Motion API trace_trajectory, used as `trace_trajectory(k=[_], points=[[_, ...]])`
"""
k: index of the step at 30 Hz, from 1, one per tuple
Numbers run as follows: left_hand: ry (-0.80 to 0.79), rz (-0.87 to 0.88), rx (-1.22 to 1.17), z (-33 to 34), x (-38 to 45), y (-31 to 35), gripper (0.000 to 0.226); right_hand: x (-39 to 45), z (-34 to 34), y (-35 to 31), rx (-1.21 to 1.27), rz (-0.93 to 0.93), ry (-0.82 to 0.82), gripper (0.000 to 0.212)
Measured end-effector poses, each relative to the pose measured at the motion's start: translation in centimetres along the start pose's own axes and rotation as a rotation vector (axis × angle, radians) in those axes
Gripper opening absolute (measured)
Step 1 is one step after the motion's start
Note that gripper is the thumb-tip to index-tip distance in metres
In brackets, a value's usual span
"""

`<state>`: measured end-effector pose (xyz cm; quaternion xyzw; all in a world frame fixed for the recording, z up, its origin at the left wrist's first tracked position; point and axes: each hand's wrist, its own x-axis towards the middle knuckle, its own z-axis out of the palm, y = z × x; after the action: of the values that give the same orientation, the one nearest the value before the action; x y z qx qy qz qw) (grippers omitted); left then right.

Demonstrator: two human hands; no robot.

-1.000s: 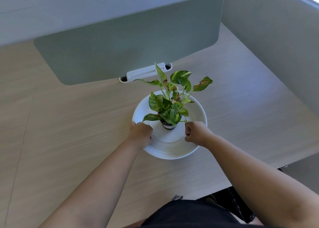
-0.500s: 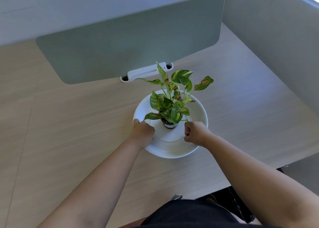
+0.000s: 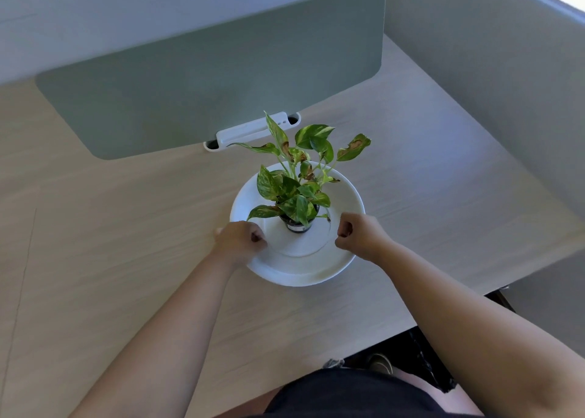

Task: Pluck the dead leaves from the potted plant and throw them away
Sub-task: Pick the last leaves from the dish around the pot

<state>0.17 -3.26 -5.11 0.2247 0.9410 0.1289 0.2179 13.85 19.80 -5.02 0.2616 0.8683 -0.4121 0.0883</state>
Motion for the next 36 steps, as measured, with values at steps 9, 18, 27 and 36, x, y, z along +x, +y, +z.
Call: trace_trajectory(k=[9, 18, 27, 36], points=[[-0.111, -0.074, -0.532, 3.9, -4.7, 8.0, 0.010, -3.4, -4.3, 6.0, 0.487, 0.227, 0.158, 0.014], [-0.173, 0.133, -0.438, 10.7, -7.9, 23.2, 0.012, -10.3, -8.6, 16.1, 0.771, 0.404, 0.258, 0.024], [-0.344, 0.323, -0.176, 17.3, -9.2, 33.9, 0.006, -16.6, -12.0, 25.7, 0.734, 0.551, 0.339, 0.019], [-0.482, 0.336, -0.083, 23.5, -9.0, 39.8, 0.012, -18.7, -12.7, 34.2, 0.731, 0.822, 0.356, 0.014]])
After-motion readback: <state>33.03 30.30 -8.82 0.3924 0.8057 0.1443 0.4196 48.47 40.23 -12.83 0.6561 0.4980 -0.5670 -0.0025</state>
